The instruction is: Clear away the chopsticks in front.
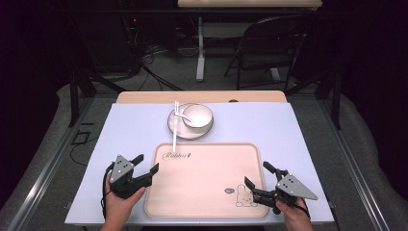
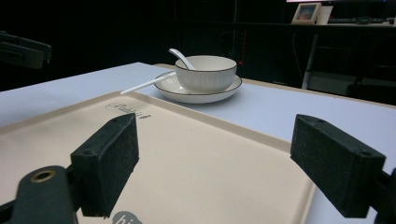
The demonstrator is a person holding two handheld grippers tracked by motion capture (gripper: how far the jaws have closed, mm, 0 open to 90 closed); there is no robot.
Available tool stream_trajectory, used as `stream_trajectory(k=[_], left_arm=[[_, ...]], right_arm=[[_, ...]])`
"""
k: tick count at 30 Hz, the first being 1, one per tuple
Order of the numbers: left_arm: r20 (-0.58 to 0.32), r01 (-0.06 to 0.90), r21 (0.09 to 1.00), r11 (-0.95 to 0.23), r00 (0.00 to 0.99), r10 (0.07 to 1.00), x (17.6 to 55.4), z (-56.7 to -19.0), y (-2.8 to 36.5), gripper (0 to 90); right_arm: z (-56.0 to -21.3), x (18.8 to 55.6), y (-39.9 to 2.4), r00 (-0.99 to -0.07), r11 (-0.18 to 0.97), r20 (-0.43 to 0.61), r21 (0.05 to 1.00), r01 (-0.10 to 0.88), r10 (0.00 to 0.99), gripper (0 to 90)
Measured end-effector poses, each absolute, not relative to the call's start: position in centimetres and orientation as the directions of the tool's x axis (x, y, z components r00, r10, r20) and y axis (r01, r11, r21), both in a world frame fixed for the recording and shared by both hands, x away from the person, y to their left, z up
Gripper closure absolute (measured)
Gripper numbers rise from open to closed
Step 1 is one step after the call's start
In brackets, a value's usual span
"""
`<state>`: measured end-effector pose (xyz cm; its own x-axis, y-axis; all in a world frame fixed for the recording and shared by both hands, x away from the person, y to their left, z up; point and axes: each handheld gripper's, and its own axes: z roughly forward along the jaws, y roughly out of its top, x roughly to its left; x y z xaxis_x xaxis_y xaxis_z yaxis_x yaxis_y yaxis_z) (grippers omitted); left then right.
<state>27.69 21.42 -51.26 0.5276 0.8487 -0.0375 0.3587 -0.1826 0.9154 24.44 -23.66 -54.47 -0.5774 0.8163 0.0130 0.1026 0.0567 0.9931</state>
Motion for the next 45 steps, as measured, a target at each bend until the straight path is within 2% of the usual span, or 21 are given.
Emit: stream_trajectory(k=[9,10,17,18,19,29,32,38,41,45], left_arm=[[-0.088,0.399,0.905,-0.151,0.52,0.85,28.1,-51.5,21.7,34.0],[-0.088,0.399,0.905,-0.151,0.52,0.85,28.1,-51.5,21.7,40.4],[-0.088,0.399,0.905,-0.151,0.52,0.85,28.1,-51.5,21.7,40.4],[-0.108,0.457,0.878,-0.142,0.478,0.871,28.8,-51.3,21.8,40.4],[-0.109,0.456,0.879,-0.141,0.478,0.871,29.0,-51.3,21.8,43.0],[-0.113,0.487,0.857,-0.168,0.496,0.861,30.7,-50.5,20.9,44.5],[-0.115,0.478,0.862,-0.17,0.51,0.852,31.2,-50.2,20.6,48.4],[-0.121,0.508,0.842,-0.179,0.502,0.856,32.5,-49.3,20.2,50.2],[-0.14,0.529,0.833,-0.163,0.486,0.863,33.4,-48.9,20.3,54.0],[-0.179,0.545,0.829,-0.127,0.474,0.862,34.5,-48.4,20.3,53.7]], right_arm=[[-54.4,24.5,-23.7,-0.574,0.048,0.024,0.993,0.11,0.819,14.6],[-54.4,24.5,-23.7,-0.574,0.048,0.024,0.993,0.11,0.819,14.6],[-54.4,24.6,-23.7,-0.574,0.048,0.025,0.993,0.112,0.818,14.6],[-54.4,24.6,-23.7,-0.574,0.048,0.025,0.993,0.112,0.818,14.6],[-54.6,25.0,-23.7,-0.559,0.0,0.091,0.987,0.161,0.824,14.7],[-54.7,25.1,-23.6,-0.551,0.01,0.082,0.987,0.162,0.83,14.7],[-54.7,25.2,-23.6,-0.559,0.016,0.077,0.987,0.159,0.825,14.7],[-54.6,25.2,-23.4,-0.57,0.017,0.076,0.987,0.157,0.818,14.7],[-54.7,25.1,-23.3,-0.572,0.018,0.08,0.986,0.164,0.816,14.7],[-54.7,25.2,-23.5,-0.57,0.018,0.078,0.987,0.161,0.818,14.7]])
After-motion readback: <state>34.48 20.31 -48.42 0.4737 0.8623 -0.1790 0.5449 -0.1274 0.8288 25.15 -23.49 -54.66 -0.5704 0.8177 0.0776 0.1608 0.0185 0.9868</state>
